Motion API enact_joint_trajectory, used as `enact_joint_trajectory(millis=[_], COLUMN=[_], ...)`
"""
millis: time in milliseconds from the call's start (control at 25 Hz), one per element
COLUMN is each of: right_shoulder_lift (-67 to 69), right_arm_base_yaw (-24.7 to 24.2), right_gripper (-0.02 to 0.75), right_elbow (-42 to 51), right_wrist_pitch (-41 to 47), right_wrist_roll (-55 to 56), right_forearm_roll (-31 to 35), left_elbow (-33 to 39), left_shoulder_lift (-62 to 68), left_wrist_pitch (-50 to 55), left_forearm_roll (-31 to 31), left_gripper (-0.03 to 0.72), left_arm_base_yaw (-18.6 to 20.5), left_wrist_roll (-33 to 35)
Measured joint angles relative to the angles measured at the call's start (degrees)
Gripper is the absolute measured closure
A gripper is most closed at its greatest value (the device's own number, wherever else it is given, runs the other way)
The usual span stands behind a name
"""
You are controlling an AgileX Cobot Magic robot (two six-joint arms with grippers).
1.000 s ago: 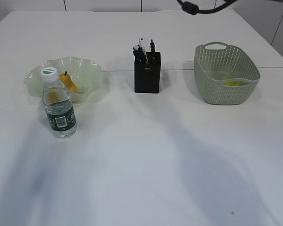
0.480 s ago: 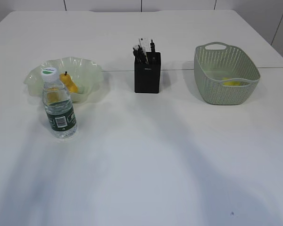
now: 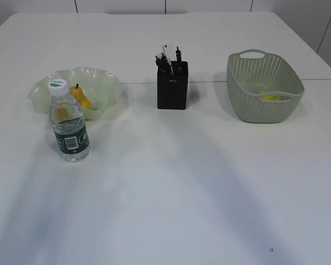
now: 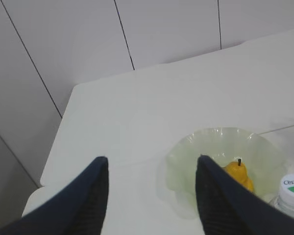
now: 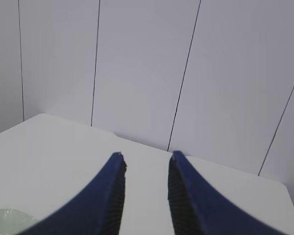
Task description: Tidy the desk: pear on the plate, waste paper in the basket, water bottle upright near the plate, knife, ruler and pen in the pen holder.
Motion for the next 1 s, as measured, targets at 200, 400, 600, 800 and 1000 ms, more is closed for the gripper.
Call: enact_joint_trajectory(millis=[200,400,600,800,1000], right_shoulder_lift=[-9.5,-18.6,-28.5,-39.0,-49.2], right_arm_base_yaw=[0.0,0.0,0.0,0.0,0.0], right_gripper=[0.508,0.508,0.508,0.509,0.509], right_elbow=[9.4,19.7,28.9,34.1,35.6], right_wrist_pitch=[0.1,0.2,0.8,6.5,15.6], right_wrist_roll=[0.0,0.0,0.7,0.7,0.9], right_forearm_roll=[0.0,0.0,0.6,1.2,1.5], left_elbow=[0.0,0.0,0.0,0.0,0.0], left_shoulder_lift=[-3.2,-8.7,-14.9,-24.4,-34.0], left_wrist_pitch=[3.9,5.7,10.5,17.1,27.0], left_forearm_roll=[-0.3,-0.3,-0.3,-0.3,-0.3], left_gripper=[0.286,0.286,0.286,0.286,0.286], left_arm_base_yaw=[0.0,0.0,0.0,0.0,0.0], left_wrist_roll=[0.0,0.0,0.0,0.0,0.0])
